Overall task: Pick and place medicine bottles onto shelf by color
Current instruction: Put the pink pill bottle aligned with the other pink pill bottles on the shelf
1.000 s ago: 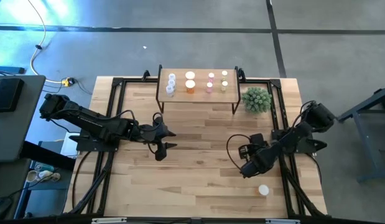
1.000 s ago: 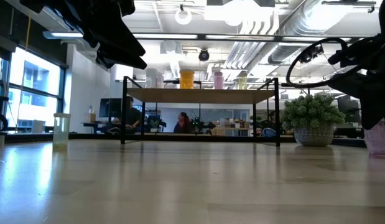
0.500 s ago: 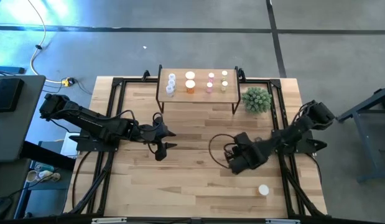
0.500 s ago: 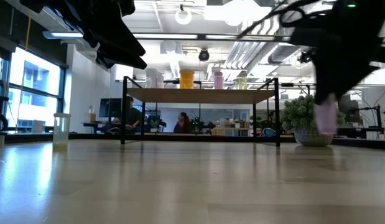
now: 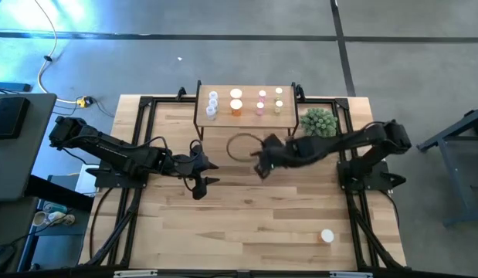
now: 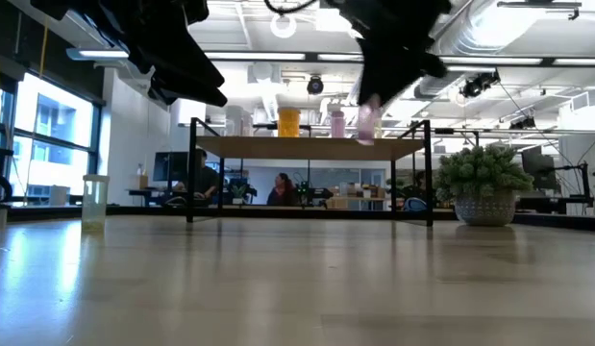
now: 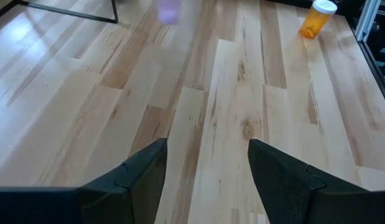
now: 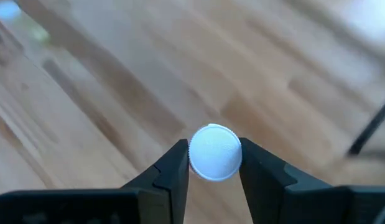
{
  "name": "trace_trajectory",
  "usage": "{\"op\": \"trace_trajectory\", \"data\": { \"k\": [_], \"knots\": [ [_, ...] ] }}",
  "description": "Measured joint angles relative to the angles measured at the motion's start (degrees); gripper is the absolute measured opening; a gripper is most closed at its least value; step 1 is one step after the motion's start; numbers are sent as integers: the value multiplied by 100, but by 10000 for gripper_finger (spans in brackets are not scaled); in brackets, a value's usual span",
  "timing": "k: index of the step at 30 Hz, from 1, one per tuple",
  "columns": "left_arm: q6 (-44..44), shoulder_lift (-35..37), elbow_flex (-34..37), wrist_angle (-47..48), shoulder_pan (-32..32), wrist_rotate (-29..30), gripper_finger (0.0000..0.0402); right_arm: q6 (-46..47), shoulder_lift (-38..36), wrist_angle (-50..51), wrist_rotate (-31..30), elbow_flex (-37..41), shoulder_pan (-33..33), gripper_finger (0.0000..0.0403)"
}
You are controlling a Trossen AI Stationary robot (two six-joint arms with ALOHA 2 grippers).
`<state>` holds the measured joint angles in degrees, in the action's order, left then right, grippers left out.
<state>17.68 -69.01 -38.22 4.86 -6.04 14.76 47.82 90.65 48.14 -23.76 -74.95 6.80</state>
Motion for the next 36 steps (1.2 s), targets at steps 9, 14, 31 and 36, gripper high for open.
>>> {"op": "trace_trajectory", "data": {
  "k": [9,14,31,36],
  "knots": [
    [-51,0,0,0,0,0,216,-1758,0,-37,12,-1185,-904,113],
    [-51,0,0,0,0,0,216,-2341,0,55,-3,-1738,-1359,113],
    [-795,0,0,-60,2,-1,216,-2885,728,349,285,-1912,-1963,113],
    [-788,0,0,-46,2,0,216,-2886,852,399,326,-1912,-2137,113]
  ]
}}
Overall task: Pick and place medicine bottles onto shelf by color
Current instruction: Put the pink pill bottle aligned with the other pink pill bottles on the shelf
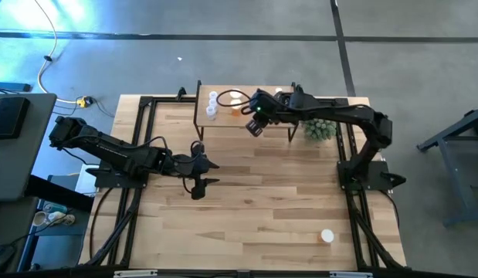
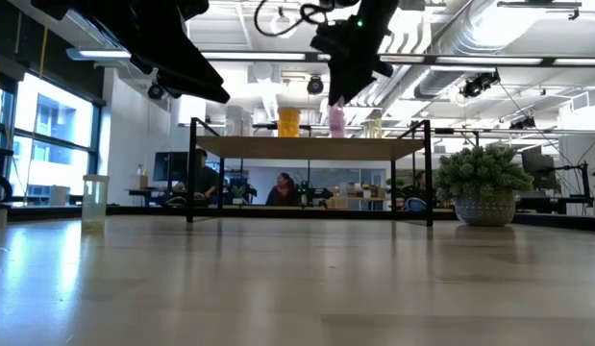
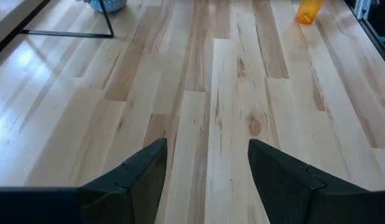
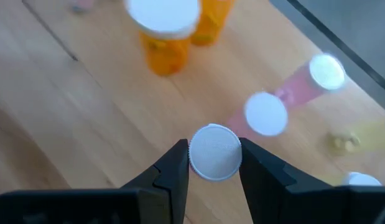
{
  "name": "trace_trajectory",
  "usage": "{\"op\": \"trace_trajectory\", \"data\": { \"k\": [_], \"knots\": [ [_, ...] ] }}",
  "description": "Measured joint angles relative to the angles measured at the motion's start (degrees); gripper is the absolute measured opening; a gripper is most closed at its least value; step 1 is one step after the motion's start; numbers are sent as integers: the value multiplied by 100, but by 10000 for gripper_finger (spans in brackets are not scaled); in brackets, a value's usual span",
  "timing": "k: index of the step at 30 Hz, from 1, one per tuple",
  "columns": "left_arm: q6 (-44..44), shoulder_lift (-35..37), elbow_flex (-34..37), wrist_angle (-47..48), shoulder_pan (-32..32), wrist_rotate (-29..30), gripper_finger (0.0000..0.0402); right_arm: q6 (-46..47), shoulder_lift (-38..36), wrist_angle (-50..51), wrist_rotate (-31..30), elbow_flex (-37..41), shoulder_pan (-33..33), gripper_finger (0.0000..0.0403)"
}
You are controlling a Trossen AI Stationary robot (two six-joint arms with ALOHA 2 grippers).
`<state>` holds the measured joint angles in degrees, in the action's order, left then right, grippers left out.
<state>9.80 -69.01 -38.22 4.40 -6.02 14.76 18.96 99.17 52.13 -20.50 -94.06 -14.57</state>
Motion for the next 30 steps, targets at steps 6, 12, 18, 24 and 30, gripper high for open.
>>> {"op": "trace_trajectory", "data": {
  "k": [6,12,18,24,30],
  "knots": [
    [0,0,0,0,0,0,216,12,5,103,39,4,-132,113],
    [2,1,0,3,-2,-1,216,9,128,132,136,4,-107,113],
    [2,1,0,9,-4,-2,216,46,173,103,93,4,-103,113],
    [2,0,0,14,-2,-20,216,109,173,154,74,4,-118,113],
    [2,1,0,8,-2,-20,216,-53,172,158,48,4,-113,124]
  ]
}}
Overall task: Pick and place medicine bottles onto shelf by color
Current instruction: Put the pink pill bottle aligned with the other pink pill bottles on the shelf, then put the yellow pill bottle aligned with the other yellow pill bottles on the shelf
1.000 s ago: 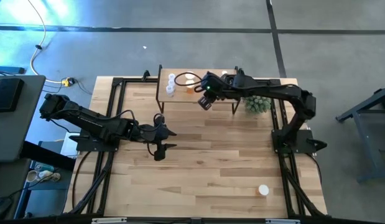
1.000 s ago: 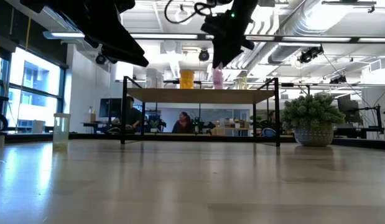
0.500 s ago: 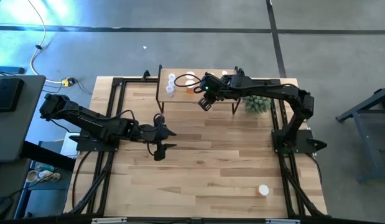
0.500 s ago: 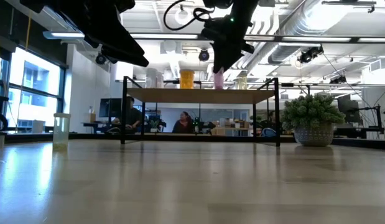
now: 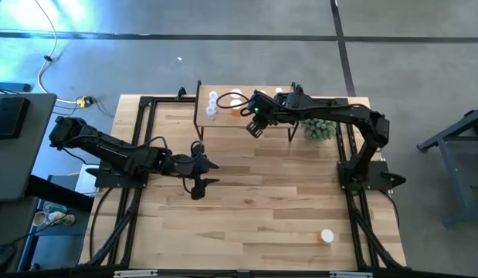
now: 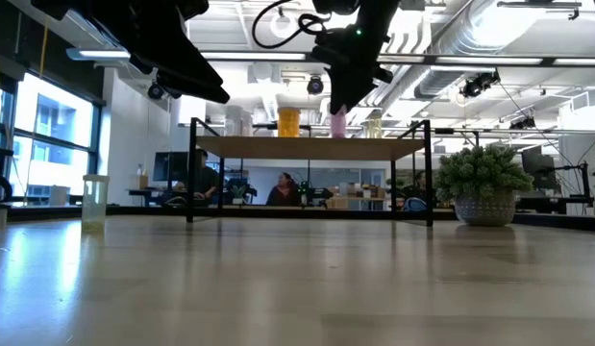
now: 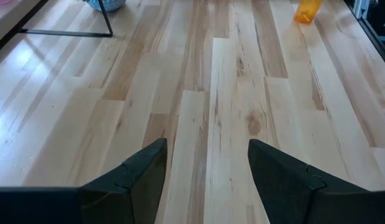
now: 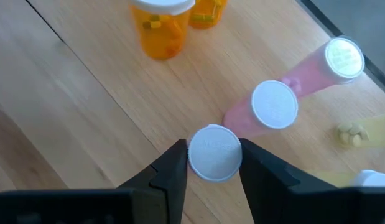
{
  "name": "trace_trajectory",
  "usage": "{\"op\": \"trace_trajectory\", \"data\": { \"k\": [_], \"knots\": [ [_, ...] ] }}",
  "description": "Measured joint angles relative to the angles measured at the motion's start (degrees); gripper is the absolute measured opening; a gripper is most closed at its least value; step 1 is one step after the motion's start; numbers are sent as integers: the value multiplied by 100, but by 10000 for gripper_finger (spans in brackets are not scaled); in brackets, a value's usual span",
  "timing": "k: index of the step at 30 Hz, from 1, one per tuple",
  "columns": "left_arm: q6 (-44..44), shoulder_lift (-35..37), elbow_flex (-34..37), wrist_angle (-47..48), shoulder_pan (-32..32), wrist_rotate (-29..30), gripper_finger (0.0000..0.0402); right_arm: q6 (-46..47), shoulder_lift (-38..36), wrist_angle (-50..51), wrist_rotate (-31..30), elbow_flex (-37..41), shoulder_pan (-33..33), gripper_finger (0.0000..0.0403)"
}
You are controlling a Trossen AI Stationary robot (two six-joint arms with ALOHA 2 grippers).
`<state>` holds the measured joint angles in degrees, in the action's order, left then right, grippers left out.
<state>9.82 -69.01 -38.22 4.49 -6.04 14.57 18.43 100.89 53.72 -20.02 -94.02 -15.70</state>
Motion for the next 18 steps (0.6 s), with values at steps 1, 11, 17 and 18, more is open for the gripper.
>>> {"op": "trace_trajectory", "data": {
  "k": [1,11,17,18],
  "knots": [
    [0,0,0,1,0,0,216,-43,1,3,-25,0,0,129],
    [0,-1,0,1,0,0,216,-74,1,8,-99,0,-2,171],
    [0,-1,0,1,0,0,216,-74,-33,-5,-102,0,-2,177],
    [0,1,0,1,0,0,216,-74,-66,-22,-100,0,-2,177]
  ]
}}
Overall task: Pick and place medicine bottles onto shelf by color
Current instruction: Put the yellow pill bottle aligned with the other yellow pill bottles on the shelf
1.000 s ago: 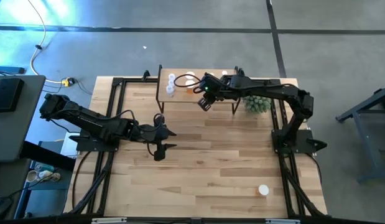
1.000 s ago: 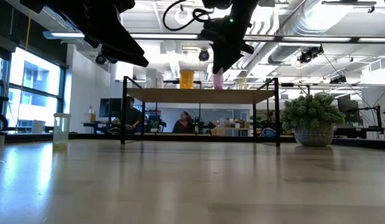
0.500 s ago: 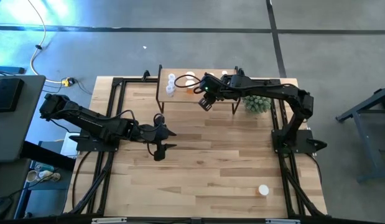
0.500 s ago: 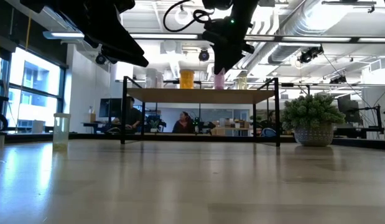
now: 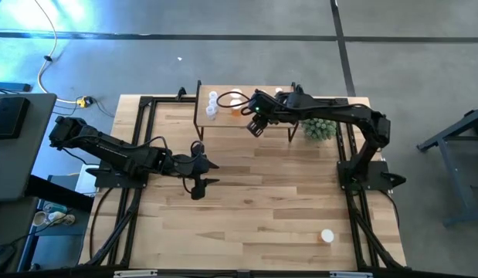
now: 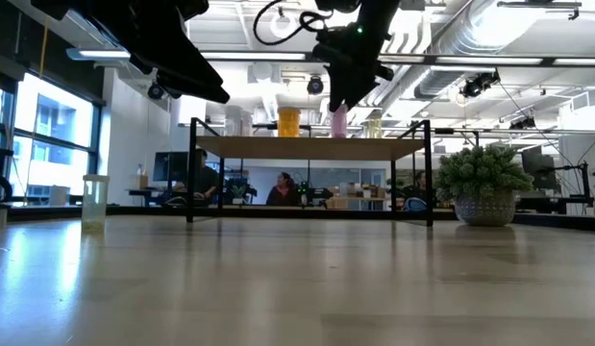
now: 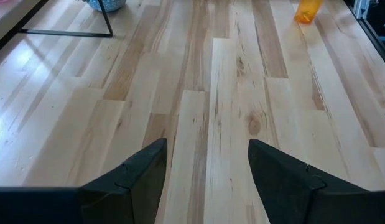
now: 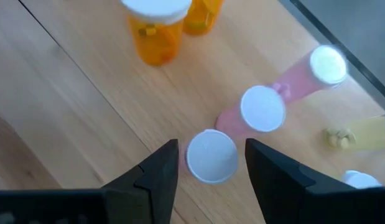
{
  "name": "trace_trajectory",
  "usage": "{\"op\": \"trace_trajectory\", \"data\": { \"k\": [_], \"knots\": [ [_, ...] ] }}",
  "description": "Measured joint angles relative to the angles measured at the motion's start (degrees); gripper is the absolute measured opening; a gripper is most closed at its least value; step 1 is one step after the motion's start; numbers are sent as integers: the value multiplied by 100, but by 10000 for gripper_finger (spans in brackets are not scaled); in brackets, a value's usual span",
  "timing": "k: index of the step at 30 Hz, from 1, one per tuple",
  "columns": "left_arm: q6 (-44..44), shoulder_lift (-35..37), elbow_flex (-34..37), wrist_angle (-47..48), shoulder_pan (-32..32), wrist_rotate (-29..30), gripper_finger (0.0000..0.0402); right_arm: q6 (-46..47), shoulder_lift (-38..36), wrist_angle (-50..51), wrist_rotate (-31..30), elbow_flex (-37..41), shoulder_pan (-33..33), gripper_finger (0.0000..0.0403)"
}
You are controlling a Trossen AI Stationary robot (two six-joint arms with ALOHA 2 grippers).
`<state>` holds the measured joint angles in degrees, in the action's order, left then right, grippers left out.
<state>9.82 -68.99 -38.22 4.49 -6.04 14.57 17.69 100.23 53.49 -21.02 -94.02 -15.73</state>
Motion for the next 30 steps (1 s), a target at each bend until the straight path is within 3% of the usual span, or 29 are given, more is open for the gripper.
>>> {"op": "trace_trajectory", "data": {
  "k": [19,30],
  "knots": [
    [0,0,0,-3,0,0,216,-378,-738,19,36,0,62,177],
    [-240,-2,0,-4,0,0,216,-437,-978,1183,238,110,991,177]
  ]
}}
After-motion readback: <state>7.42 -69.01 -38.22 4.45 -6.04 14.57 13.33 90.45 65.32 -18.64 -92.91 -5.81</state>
